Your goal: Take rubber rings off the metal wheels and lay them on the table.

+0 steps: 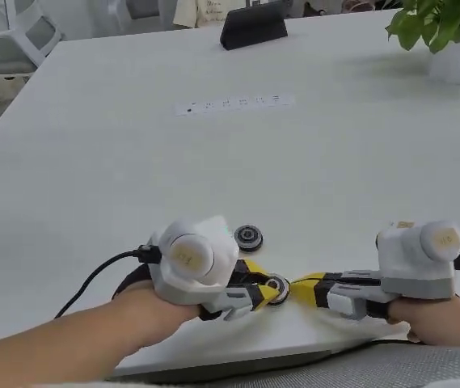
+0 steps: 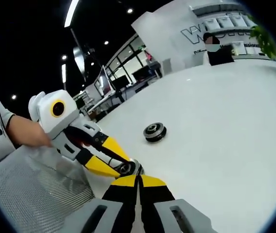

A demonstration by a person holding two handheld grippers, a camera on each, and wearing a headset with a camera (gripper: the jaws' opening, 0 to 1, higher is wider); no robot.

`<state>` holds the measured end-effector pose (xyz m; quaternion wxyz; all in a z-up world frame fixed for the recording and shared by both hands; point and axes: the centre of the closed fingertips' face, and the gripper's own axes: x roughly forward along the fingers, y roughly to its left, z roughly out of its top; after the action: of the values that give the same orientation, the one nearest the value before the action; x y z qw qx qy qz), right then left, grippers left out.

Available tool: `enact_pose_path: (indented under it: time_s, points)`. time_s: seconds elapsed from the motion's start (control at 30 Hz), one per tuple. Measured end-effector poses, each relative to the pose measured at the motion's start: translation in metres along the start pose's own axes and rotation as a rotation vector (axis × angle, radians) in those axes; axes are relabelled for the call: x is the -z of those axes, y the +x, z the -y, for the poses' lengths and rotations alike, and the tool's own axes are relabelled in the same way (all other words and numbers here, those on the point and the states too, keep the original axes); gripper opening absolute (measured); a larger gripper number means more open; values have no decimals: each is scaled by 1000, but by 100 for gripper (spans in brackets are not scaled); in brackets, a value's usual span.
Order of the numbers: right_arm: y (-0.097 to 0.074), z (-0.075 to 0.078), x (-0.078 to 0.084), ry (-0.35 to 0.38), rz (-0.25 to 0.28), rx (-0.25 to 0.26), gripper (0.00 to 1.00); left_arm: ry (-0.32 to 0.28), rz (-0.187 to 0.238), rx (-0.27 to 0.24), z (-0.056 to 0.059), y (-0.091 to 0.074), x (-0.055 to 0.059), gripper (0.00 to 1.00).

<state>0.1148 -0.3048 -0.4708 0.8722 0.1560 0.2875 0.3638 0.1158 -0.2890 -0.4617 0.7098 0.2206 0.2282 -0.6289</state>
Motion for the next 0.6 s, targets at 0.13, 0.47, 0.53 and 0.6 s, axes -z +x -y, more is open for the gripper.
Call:
enact_pose_path:
  time_s: [0.13, 0.47, 0.53, 0.6]
  points:
    - [1, 0, -1, 17, 7, 2, 0, 1, -2, -2, 0, 0, 0, 7]
    - [2, -1, -6, 85, 34, 5, 0, -1, -4, -11, -2, 0, 0, 7]
    - [2, -2, -6, 79, 37, 6, 0, -2, -5, -12, -2, 0, 0, 7]
    - [2, -2, -6, 77, 38, 6, 0, -3, -7, -13, -2, 0, 0, 7]
